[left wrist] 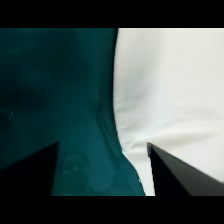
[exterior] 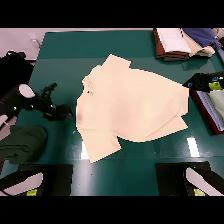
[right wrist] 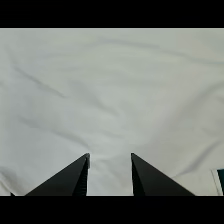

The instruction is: Fold the shirts.

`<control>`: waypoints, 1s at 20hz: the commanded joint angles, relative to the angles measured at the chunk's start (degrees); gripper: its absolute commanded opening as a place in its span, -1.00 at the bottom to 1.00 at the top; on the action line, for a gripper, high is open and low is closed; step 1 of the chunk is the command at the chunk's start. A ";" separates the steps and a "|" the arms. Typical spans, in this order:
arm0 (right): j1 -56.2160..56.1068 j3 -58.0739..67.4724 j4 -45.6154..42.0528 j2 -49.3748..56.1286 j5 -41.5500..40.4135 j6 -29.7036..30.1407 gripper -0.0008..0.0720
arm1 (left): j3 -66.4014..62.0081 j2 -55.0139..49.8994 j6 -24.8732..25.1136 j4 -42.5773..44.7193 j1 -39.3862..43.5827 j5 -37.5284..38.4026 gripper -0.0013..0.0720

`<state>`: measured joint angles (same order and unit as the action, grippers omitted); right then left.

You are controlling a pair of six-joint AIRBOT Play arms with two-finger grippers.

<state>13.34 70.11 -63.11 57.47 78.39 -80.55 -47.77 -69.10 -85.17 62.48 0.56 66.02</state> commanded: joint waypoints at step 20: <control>33.59 -38.80 -0.79 -0.61 -3.32 3.54 0.19 | 1.51 1.49 6.21 -14.86 8.26 -6.99 -0.89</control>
<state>40.36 39.72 -68.47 55.00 79.05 -78.78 -45.21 -67.68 -78.98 47.68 8.78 58.92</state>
